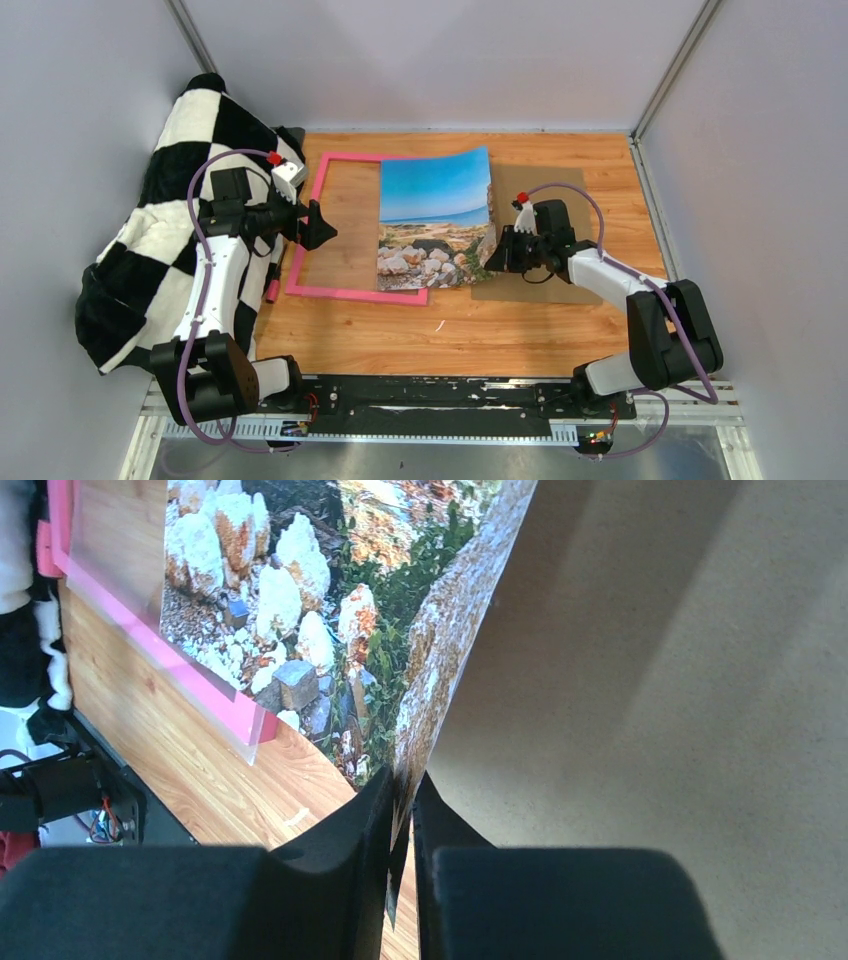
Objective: Take the photo out of the frame
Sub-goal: Place the photo at the center of the board.
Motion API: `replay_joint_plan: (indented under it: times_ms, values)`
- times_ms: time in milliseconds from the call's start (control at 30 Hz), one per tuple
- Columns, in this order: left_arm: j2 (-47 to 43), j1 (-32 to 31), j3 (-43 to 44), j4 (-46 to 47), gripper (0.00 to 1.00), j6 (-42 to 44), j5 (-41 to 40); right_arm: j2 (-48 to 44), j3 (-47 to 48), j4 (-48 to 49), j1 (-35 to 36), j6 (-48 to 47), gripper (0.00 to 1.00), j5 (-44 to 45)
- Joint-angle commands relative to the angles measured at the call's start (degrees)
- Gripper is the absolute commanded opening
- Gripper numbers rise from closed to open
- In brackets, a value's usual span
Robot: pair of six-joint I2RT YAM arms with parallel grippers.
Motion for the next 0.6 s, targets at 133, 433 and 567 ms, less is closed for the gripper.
replay_joint_plan:
  times_ms: [133, 433, 567]
  values:
    - [-0.28, 0.4, 0.48, 1.08, 1.0, -0.26, -0.25, -0.87, 0.71, -3.72, -0.74, 1.32, 0.13, 6.26]
    - [-0.61, 0.42, 0.37, 1.11, 1.0, -0.07, -1.78, 0.99, -0.61, -4.06, -0.75, 4.92, 0.12, 10.69]
    - [-0.6, 0.42, 0.4, 1.34, 1.0, 0.01, -2.32, 1.12, -0.62, -4.24, -0.64, 5.9, 0.28, 9.71]
